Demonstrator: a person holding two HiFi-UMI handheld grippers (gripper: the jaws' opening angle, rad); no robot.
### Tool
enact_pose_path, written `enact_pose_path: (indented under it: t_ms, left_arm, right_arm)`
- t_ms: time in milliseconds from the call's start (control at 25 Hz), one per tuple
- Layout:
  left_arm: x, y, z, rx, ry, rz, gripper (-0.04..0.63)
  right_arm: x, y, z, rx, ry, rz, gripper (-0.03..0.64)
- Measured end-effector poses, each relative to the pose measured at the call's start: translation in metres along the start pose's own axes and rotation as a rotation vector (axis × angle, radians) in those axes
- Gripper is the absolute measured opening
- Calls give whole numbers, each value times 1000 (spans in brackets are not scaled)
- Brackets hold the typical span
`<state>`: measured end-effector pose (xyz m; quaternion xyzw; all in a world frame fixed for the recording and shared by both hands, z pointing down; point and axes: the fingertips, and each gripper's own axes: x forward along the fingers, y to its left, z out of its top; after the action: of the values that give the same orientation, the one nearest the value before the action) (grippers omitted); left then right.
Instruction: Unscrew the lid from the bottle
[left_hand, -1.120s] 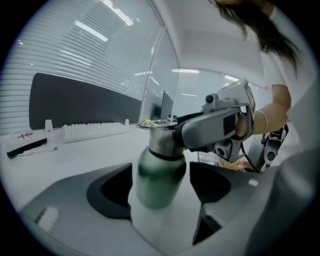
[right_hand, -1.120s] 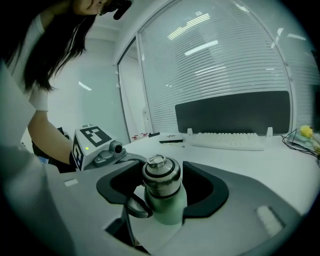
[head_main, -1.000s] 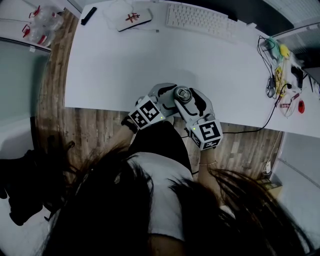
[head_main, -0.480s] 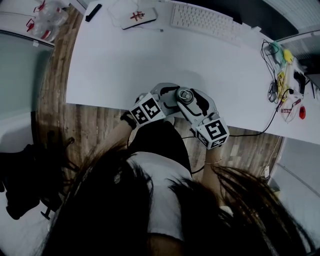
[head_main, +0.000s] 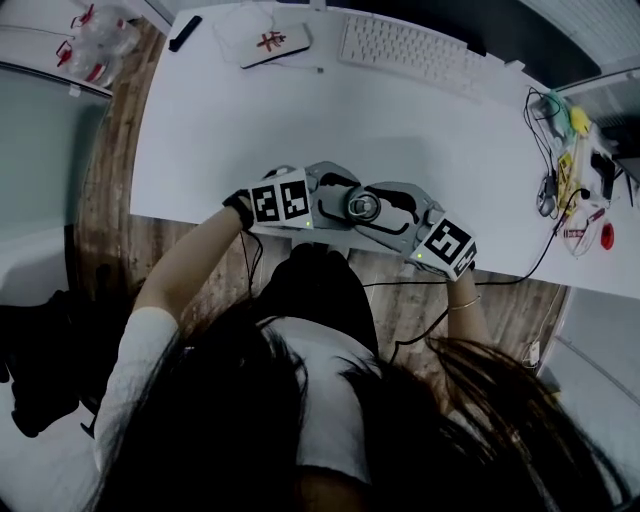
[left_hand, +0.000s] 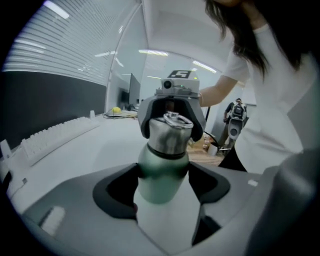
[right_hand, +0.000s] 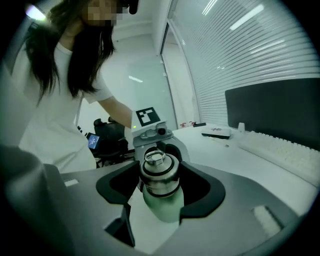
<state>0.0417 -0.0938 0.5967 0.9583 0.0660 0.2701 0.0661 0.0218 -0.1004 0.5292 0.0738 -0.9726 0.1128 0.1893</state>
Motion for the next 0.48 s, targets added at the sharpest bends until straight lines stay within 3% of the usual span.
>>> enact_pose_path:
  t_ms: [240, 360, 480]
  left_arm:
    - [-1, 1, -1, 117, 83, -161, 370]
    - [0, 1, 0, 144, 103, -194, 370]
    - [0, 1, 1, 136, 90, -186, 370]
  right_arm:
    - [3, 4, -2, -109, 104, 222, 244]
    - [2, 5, -3, -145, 153, 288, 244]
    - [2, 4, -4, -140, 171, 298, 244]
